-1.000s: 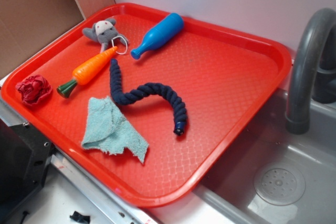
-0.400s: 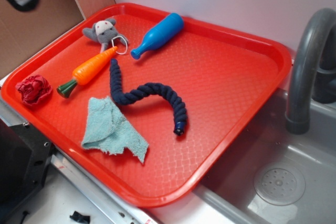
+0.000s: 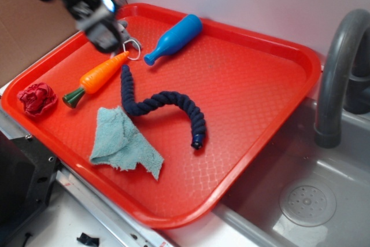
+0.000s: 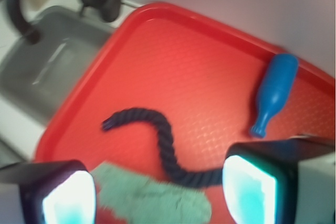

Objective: Grab the blue rope.

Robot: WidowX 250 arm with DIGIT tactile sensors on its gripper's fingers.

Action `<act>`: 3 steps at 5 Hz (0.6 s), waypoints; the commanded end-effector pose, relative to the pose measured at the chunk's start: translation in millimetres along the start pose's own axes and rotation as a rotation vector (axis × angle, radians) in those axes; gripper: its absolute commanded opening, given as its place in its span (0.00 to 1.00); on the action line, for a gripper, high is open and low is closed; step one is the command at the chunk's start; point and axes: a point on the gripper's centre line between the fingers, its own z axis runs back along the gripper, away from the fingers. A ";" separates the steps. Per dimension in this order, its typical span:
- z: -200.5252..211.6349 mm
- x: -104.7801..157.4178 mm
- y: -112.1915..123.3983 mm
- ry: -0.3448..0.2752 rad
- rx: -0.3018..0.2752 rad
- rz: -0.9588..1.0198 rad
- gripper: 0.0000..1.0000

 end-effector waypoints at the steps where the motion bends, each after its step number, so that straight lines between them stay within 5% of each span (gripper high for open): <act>1: -65.9 10.5 -6.9 0.091 0.053 -0.072 1.00; 3: -112.2 -5.8 6.6 0.221 0.100 -0.081 1.00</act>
